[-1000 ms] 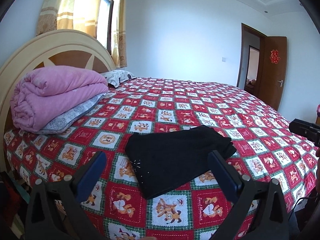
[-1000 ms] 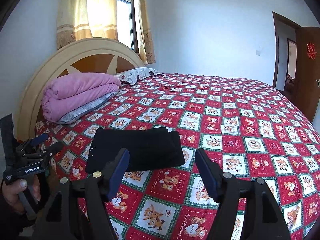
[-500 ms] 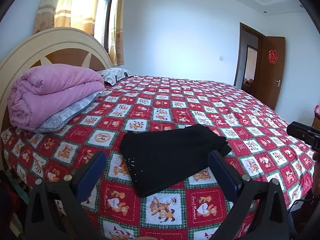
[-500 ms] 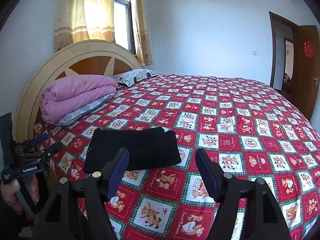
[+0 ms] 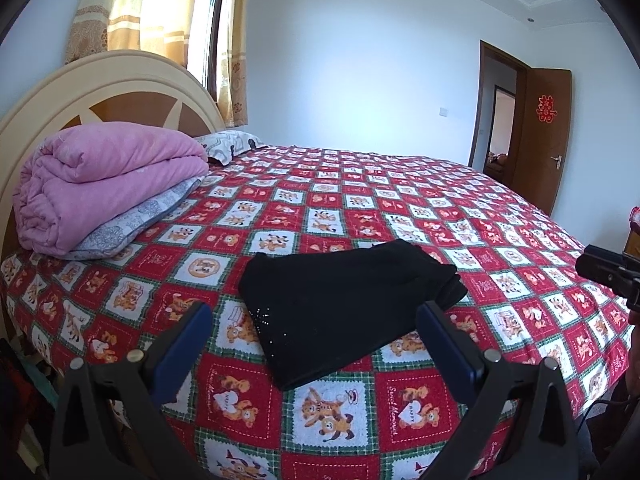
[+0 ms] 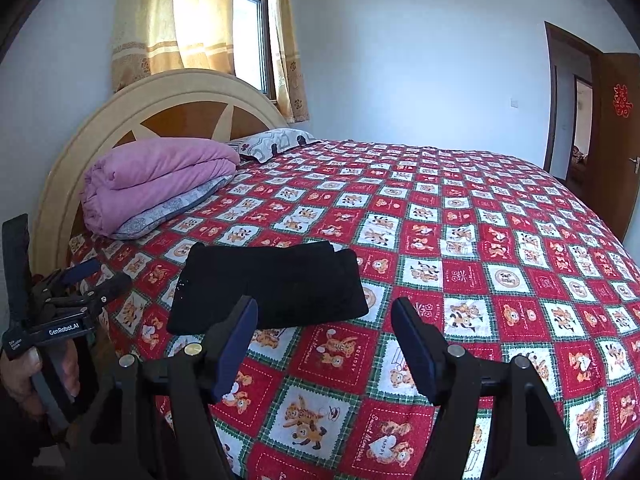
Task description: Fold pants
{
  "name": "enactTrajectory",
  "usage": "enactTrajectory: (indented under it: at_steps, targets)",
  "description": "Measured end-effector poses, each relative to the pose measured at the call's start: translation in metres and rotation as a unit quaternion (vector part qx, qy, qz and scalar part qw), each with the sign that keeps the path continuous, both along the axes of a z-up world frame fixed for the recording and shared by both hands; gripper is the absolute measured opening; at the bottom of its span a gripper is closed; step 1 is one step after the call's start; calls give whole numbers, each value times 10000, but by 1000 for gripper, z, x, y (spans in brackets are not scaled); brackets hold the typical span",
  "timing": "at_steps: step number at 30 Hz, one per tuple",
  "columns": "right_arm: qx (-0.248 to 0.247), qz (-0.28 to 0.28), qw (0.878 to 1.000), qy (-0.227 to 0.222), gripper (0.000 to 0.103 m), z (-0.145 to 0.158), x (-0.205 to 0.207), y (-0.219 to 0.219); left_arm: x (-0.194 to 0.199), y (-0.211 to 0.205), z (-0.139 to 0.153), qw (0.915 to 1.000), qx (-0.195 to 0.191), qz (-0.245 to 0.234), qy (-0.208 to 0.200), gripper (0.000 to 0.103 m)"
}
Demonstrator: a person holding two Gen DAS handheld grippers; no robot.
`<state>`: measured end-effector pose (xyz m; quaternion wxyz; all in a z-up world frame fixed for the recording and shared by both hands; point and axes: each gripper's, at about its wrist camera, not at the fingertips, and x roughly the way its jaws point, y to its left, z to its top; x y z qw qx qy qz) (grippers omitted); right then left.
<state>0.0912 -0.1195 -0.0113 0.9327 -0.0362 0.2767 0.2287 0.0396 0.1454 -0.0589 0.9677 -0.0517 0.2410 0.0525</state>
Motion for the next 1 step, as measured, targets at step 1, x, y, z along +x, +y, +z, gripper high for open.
enactTrajectory:
  at_steps: [1]
  targets:
    - [-1,-7,10000,4,70,0,0,0,1,0,0,10000,-29,-50,16,103]
